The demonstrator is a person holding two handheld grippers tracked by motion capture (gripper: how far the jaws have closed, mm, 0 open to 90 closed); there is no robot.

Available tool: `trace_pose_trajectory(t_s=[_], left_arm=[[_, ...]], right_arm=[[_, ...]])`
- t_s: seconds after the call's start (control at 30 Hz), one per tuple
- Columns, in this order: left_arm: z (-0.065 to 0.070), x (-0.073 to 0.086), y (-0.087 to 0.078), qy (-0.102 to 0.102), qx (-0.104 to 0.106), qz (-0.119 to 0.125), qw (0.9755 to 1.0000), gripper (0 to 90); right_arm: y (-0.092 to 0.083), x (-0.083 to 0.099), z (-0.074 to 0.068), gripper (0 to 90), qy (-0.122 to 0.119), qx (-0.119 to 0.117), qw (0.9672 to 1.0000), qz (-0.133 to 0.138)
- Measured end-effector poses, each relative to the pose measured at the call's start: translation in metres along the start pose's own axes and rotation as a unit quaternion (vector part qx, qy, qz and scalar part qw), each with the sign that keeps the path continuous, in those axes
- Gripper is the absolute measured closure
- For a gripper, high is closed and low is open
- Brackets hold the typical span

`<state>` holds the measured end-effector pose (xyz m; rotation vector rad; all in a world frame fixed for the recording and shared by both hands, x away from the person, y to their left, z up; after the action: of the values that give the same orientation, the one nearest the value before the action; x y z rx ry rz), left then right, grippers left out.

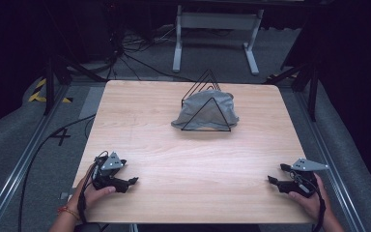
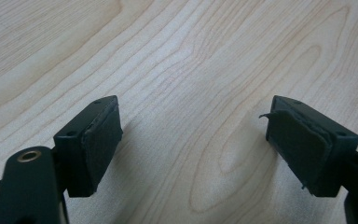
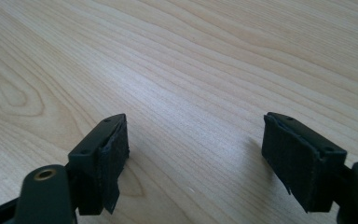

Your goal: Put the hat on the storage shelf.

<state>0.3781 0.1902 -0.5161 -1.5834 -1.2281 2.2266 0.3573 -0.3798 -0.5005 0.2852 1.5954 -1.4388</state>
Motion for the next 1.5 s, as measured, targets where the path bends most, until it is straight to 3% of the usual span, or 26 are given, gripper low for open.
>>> trace_pose_trajectory(t_s=[1.5], left_arm=[[-0.0005, 0.0004, 0.0001, -0.008, -0.005, -0.003, 1.0, 14.9]], right_arm=[[0.0003, 0.0001, 0.0018, 23.1, 0.01, 0.006, 0.9999, -0.001]])
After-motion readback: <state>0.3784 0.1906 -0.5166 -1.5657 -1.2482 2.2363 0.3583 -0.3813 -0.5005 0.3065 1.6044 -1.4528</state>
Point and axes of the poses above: each handheld gripper's, and its own axes: y roughly forward along the jaws, x roughly out of its underside, z roughly to its right, the point moved 5 cm from there along y, roughly forward along the jaws, and after that the axes turned 8 degrees about x, right-handed, at the moved point
